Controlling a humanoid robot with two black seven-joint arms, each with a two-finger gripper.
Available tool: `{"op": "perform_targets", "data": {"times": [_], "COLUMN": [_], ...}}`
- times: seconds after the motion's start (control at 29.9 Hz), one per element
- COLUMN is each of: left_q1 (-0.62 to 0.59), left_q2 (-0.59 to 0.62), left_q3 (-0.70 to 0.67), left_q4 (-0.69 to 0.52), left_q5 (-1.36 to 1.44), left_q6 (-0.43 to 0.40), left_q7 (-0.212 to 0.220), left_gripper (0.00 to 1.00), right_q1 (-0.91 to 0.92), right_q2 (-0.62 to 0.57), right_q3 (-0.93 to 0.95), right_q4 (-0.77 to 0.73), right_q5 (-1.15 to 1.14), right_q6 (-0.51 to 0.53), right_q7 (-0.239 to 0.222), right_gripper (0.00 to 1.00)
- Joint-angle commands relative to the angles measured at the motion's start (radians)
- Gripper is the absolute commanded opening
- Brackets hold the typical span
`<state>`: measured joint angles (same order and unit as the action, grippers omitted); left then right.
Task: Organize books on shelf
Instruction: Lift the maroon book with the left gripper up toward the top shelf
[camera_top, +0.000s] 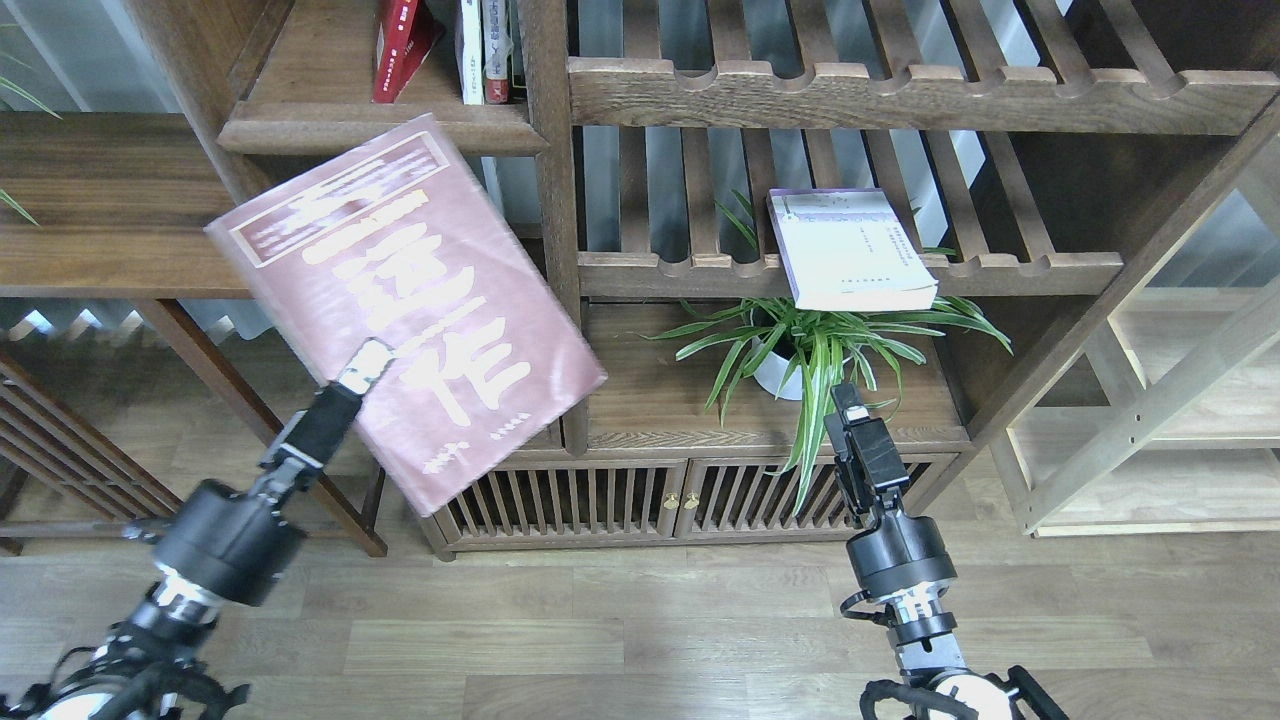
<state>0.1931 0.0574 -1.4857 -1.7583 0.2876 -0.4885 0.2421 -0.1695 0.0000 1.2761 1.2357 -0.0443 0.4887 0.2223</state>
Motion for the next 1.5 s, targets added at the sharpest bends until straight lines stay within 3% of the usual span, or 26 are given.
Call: {"op": "perform_targets", "data": {"times": [0.0, 0.4, 0.67, 0.97, 1.3, 1.47], "left_q1": [0.006, -0.038, -0.152, -0.303, -0.388, -0.449], "left_q2": [-0.010, 0.013, 0.110, 0.116, 0.124, 0.145], "left_q3": [-0.082, -0.212, -0.288, -0.288, -0.269, -0.262], "left_q4": [-0.006, -0.015, -0.012, 0.049, 0.057, 0.077], "left_q5": [0.040, 0.104, 0.107, 0.100, 0.102, 0.107], "left_q6": [0.000, 0.000, 0.000, 0.000, 0.000, 0.064], "left_q7": [0.000, 0.013, 0.059, 0.071, 0.071, 0.071], "left_gripper": [0.00, 0.00, 0.00, 0.00, 0.00, 0.00], "right_q1": [0.011, 0.025, 0.025, 0.018, 0.015, 0.016], "right_q2": [0.000, 0.000, 0.000, 0.000, 0.000, 0.000], "right_q3": [-0.001, -0.012, -0.015, -0.021, -0.044, -0.053], "right_q4": [-0.015, -0.022, -0.027, -0.019, -0.012, -0.004], "right_q5": [0.009, 0.011, 0.012, 0.011, 0.008, 0.004], "right_q6": [0.000, 0.000, 0.000, 0.000, 0.000, 0.000], "right_q7": [0.000, 0.000, 0.000, 0.000, -0.001, -0.001], "right_gripper": [0.74, 0.74, 0.74, 0.74, 0.74, 0.74]}}
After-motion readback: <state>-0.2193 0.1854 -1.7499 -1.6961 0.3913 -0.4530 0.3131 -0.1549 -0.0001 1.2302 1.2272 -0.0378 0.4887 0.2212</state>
